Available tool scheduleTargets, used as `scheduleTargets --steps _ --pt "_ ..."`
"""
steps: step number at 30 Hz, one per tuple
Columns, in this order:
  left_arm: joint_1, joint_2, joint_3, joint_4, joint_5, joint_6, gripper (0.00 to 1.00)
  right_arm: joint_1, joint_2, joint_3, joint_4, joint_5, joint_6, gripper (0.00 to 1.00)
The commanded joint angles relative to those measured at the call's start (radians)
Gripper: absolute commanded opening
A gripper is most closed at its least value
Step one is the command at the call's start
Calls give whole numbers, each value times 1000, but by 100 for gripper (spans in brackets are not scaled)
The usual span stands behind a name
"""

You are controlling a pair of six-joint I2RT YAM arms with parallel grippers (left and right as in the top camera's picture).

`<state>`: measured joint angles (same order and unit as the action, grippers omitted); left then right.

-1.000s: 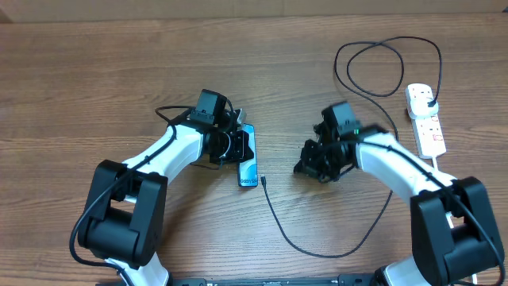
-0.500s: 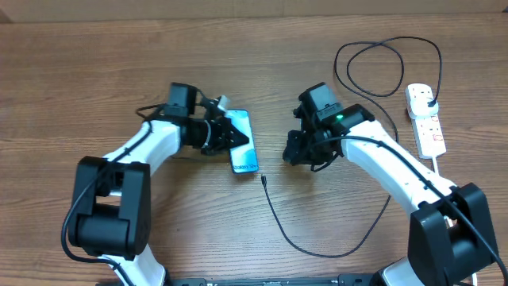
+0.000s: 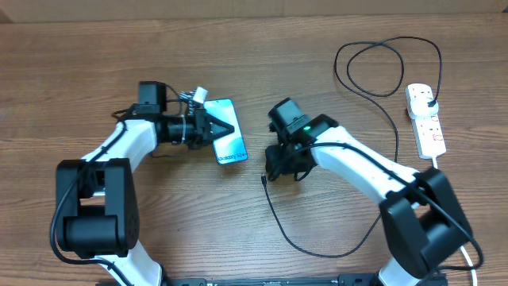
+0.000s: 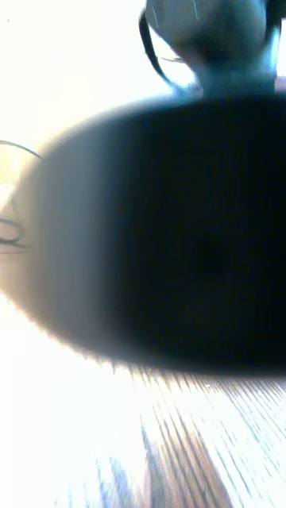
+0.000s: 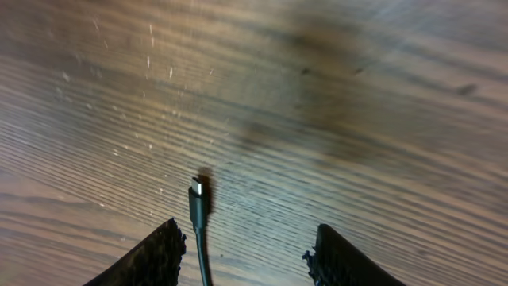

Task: Plug charger to phone and switch on socket
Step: 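Lift the connector with the right gripper while the left gripper tilts the phone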

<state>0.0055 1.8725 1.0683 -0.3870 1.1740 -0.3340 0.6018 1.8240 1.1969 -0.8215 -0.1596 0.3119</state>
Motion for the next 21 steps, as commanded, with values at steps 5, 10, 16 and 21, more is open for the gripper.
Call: scheduleTargets --steps 5,10,16,21 --pt "95 5 16 0 101 24 4 61 32 0 11 29 -10 52" --pt "100 5 16 0 93 24 4 84 34 -6 9 29 -10 51" --pt "98 5 16 -6 73 23 4 113 34 -94 68 29 -4 47" --pt "98 5 16 -6 72 23 4 136 34 -194 204 83 4 37"
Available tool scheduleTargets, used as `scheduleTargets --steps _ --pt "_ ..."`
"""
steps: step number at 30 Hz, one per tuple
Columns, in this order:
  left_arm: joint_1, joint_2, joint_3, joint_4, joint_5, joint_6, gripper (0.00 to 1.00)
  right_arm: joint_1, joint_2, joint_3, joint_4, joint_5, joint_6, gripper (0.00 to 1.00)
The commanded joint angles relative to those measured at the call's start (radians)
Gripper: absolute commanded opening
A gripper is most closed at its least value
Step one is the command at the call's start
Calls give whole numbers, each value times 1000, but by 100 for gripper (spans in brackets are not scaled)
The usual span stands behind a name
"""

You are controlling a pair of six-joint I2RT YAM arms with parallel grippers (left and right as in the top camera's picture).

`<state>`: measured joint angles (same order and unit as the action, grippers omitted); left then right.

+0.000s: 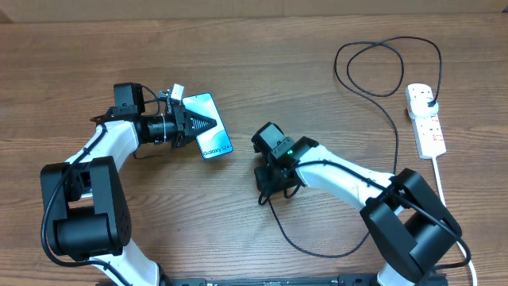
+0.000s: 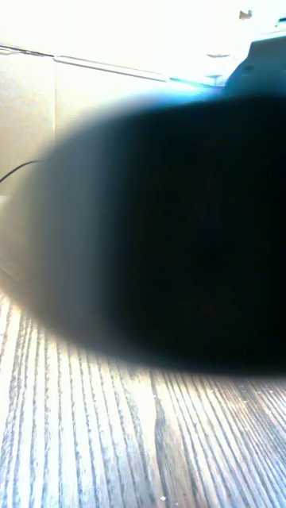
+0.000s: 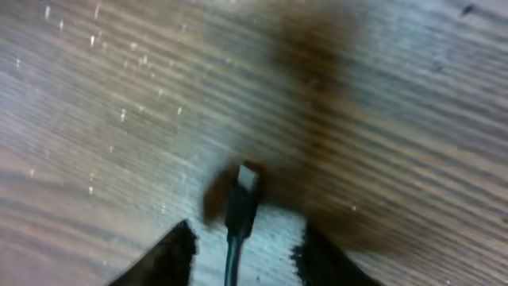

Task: Plug charger to phone and switch on socket
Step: 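Lift the connector with the right gripper while the left gripper tilts the phone, then move the held connector toward the phone's bottom port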

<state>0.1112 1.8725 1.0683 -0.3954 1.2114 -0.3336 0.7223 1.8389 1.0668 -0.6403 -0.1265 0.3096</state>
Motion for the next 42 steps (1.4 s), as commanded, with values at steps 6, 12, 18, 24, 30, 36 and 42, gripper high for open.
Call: scheduleTargets --steps 6,12,18,24,30,36,42 --pt "-8 5 16 3 35 23 4 14 19 -92 -45 301 123 23" --pt "-8 5 16 3 14 23 4 -15 19 -92 -90 389 188 25" --pt "-8 5 16 -3 12 23 4 -17 19 -92 -84 222 188 28" --pt "-8 5 16 -12 12 23 4 -16 19 -92 -75 157 188 21" --pt "-8 5 16 -15 11 24 4 -16 19 -92 -82 121 188 20" --pt "-8 5 16 -16 11 24 4 -16 19 -92 -122 101 188 23" --pt "-8 5 16 -16 8 24 4 -17 19 -92 -105 98 188 19"
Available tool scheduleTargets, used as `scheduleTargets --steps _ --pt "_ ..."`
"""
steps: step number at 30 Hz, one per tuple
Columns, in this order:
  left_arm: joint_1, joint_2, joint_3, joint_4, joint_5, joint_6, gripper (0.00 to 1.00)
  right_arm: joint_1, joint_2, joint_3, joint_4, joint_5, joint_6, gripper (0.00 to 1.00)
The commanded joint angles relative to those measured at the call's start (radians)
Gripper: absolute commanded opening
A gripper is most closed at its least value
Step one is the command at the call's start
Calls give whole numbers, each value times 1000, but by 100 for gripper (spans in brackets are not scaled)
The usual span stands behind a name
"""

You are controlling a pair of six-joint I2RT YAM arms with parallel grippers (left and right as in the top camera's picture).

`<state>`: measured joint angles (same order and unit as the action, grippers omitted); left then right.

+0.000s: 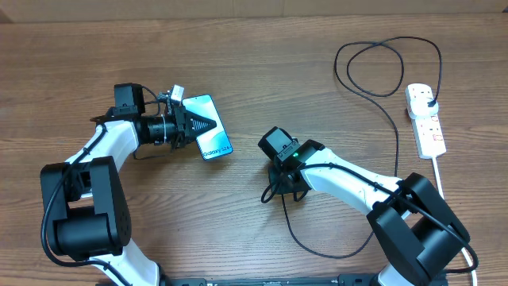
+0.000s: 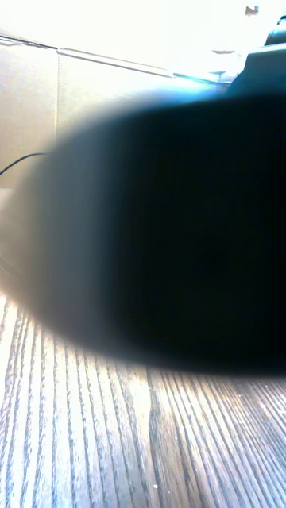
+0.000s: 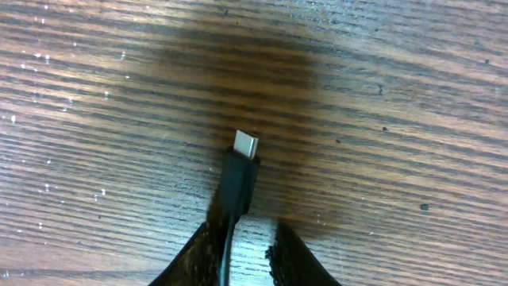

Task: Plug charger to phone and switch on socket
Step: 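Move the held connector toward the phone's bottom port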

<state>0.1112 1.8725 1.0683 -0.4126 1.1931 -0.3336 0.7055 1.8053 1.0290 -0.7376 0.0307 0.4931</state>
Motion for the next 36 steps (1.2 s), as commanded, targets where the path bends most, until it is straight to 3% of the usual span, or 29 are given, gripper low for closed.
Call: scheduleTargets --steps 1,13,28,30,36 --pt "-8 5 16 2 26 24 4 0 52 -55 1 -58 4 18" --pt "-8 5 15 -2 0 23 4 0 52 -55 56 -24 -4 19" --pt "-8 5 15 -10 5 24 4 0 52 -54 46 -24 -3 10" --pt "-8 5 15 -9 5 23 4 0 52 -54 61 -24 -3 4" --pt "-8 5 15 -1 15 24 4 0 48 -48 57 -18 -19 4"
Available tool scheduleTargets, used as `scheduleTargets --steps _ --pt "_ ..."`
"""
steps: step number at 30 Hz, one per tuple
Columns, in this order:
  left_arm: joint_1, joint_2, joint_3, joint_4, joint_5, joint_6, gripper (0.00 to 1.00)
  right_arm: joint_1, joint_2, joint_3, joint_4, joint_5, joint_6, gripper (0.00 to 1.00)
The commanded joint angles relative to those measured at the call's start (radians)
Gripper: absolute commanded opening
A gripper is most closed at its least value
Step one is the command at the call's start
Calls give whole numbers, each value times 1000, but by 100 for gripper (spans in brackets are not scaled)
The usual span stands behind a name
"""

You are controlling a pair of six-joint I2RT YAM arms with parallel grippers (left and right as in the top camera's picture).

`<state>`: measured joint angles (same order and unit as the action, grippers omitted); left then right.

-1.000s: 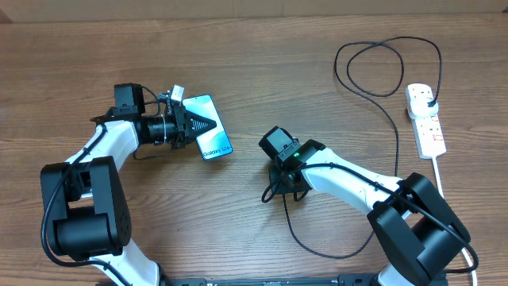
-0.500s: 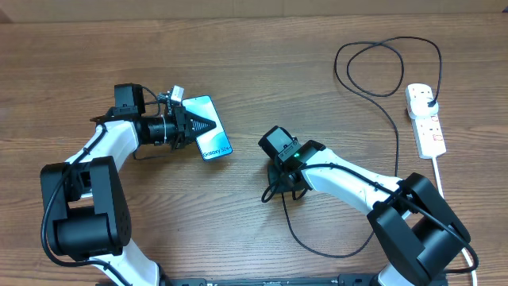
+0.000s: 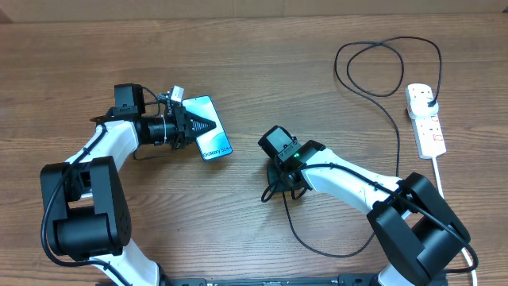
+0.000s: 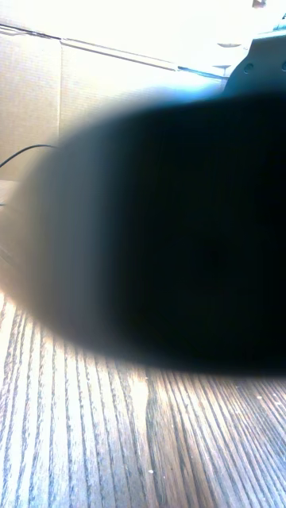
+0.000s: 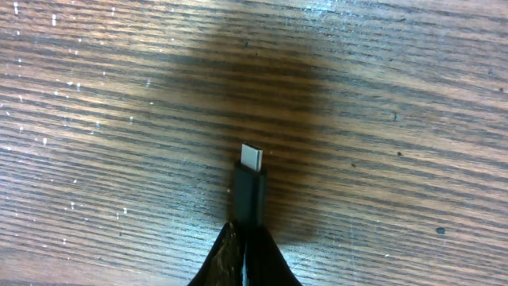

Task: Plug charger to phone and switch on socket
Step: 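Move the held connector toward the phone's bottom port, then raise the connector with the right gripper toward the raised phone's bottom edge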

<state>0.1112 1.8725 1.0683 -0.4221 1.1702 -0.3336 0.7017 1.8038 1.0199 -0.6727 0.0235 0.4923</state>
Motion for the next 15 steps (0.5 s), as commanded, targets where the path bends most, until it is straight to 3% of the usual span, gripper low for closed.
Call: scheduleTargets --steps 1,8,15 --pt "-8 5 15 14 42 29 4 3 43 -32 -16 -11 -29 4" --pt "-8 5 16 133 316 59 4 3 -147 -3 -62 -79 -105 4" --pt "-3 5 16 147 290 -11 5 -14 -274 -3 -74 -347 -169 4"
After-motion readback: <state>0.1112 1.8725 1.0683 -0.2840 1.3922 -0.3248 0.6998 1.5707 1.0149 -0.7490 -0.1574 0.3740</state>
